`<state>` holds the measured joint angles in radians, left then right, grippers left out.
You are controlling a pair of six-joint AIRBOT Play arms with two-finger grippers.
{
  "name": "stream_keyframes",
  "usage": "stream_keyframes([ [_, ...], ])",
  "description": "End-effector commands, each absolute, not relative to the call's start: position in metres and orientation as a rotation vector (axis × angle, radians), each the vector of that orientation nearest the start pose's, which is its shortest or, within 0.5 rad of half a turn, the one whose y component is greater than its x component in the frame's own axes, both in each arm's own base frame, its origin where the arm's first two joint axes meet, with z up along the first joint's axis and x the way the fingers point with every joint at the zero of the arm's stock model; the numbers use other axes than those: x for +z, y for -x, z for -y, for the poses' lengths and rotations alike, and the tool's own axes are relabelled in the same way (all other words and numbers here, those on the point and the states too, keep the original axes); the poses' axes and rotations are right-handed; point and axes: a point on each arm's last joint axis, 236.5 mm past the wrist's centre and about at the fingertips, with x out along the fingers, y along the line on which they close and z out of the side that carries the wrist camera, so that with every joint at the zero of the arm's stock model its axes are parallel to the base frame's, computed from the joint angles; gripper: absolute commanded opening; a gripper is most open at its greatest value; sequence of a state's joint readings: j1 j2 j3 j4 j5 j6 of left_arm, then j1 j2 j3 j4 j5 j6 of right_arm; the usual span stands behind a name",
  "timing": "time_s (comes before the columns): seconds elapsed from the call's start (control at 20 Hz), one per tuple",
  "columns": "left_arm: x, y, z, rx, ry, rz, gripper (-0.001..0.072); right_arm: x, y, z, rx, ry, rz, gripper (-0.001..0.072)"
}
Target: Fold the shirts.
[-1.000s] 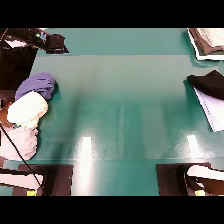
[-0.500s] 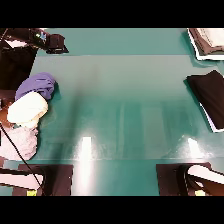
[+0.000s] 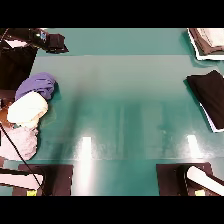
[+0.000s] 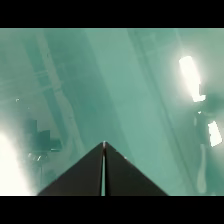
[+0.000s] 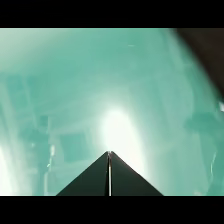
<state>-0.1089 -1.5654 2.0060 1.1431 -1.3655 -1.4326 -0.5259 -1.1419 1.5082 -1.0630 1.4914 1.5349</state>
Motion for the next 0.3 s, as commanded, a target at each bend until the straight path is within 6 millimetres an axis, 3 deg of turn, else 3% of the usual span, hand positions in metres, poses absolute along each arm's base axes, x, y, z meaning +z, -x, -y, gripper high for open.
stream_keyframes([
  [0.0, 0.206, -0.484, 0.149, -0.508, 0.101, -0.887, 0.0023, 0.201, -0.372, 0.010, 0.155, -0.439, -0.957, 0.0020],
  [0.25, 0.206, -0.484, 0.149, -0.508, 0.101, -0.887, 0.0023, 0.195, -0.378, -0.037, 0.263, -0.367, -0.984, 0.0020],
])
